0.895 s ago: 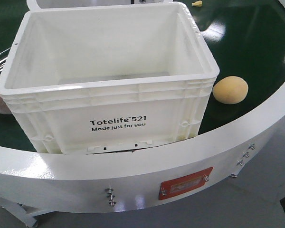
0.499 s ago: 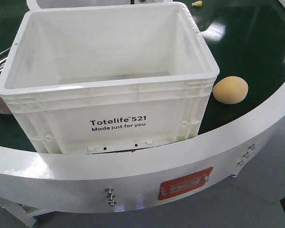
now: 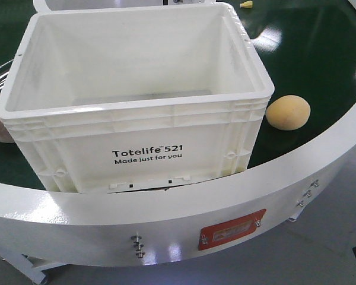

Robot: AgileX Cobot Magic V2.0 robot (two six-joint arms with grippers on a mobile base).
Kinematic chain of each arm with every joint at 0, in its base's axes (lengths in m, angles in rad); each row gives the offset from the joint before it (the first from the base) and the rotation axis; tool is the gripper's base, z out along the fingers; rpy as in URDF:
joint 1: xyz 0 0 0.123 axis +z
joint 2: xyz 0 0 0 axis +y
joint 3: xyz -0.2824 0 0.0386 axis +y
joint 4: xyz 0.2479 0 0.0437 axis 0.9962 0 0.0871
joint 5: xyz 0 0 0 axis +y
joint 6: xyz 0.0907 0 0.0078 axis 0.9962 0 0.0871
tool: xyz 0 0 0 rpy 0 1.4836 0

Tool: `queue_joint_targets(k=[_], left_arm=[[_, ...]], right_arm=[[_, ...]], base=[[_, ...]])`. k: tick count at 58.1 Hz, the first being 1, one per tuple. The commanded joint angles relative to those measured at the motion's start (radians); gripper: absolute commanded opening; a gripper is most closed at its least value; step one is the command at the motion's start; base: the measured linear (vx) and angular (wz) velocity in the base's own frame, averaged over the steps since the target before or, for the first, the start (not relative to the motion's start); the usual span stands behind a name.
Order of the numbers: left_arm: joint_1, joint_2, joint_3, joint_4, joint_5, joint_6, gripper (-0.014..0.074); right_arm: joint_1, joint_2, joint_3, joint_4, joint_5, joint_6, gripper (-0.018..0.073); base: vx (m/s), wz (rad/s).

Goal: Place moving items into box and shelve

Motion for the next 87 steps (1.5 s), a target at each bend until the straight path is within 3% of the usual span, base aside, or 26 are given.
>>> queue_joint_targets(k=[1,15,31,54,70,76,79,87], left_arm=[[-0.008,-0.014,-0.079,-0.002,-0.087,-0.003,-0.0017],[-0.008,0.06,-0.38,-0.002,0.095,-0.003,-0.0017],[-0.008,0.293,-0.661,0.0,0.33,-0.003,-0.0017],[-0.008,0.472,-0.682,0.0,0.603,-0.003,-0.0017],[-0.008,0.478,-0.663,0.003,0.619,-0.004,-0.0006],[-0.008,0.478,-0.663,0.045,0.634,-0.003,0.0057],[-0.008,0.478,-0.663,0.075,0.644,-0.003,0.0131],[-0.008,0.478,-0.663,0.076,0.646,-0.003,0.0349]], right_arm=[[-0.006,-0.014,-0.075,0.0,-0.075,-0.006,-0.0016],[-0.006,0.036,-0.324,-0.001,0.085,-0.006,-0.0016],[-0.006,0.28,-0.564,-0.002,0.288,-0.006,-0.0016],[-0.006,0.569,-0.58,-0.004,0.474,-0.006,-0.0016],[-0.006,0.697,-0.58,-0.005,0.507,-0.005,-0.0011],[-0.006,0.733,-0.58,-0.005,0.507,0.011,0.0034],[-0.006,0.748,-0.58,-0.005,0.507,0.013,0.0076],[-0.006,0.776,-0.58,-0.005,0.507,0.016,0.0293]], base=[[0.0,0.0],[0.0,0.0],[0.0,0.0],[0.0,0.0],[0.0,0.0],[0.0,0.0],[0.0,0.0],[0.0,0.0]])
